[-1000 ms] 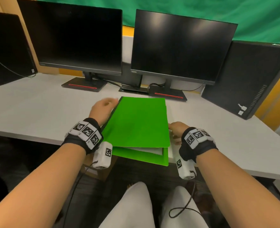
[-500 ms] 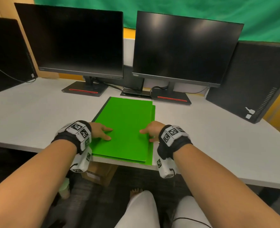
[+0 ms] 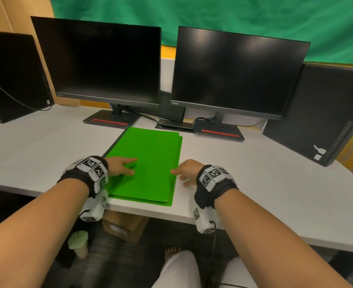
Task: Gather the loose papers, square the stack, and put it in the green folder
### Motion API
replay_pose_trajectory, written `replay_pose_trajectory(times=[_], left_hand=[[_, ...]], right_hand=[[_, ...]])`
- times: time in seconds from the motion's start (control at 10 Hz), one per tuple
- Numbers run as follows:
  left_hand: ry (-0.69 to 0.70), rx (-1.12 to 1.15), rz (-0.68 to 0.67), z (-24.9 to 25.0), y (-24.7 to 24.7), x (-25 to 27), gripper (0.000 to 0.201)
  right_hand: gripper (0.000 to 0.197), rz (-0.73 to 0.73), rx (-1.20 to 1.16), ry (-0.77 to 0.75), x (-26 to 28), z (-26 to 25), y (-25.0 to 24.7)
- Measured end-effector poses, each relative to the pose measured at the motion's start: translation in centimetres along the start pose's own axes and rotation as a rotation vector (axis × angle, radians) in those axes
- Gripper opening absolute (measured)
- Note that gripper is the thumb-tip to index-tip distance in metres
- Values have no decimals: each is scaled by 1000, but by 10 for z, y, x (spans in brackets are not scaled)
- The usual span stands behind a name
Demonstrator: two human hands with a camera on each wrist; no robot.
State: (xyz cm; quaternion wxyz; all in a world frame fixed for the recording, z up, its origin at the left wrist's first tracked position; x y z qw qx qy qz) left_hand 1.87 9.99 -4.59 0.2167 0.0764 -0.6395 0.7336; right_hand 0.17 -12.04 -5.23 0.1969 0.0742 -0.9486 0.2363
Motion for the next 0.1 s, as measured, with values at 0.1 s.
replay_pose_trajectory(times=[0.1], left_hand=[[180,118,49,45,8,17,46]], right_hand=[[44,-46,-112,12,28,29,-13]])
Point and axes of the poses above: each hand's wrist, its own x-axis away from the middle knuckle, its own y-axis out of the palm, z = x × y, the point moved 6 cm from there along -x, towards the middle knuckle, and after that the axes turned 6 degrees about -x, right-handed, at the moved point
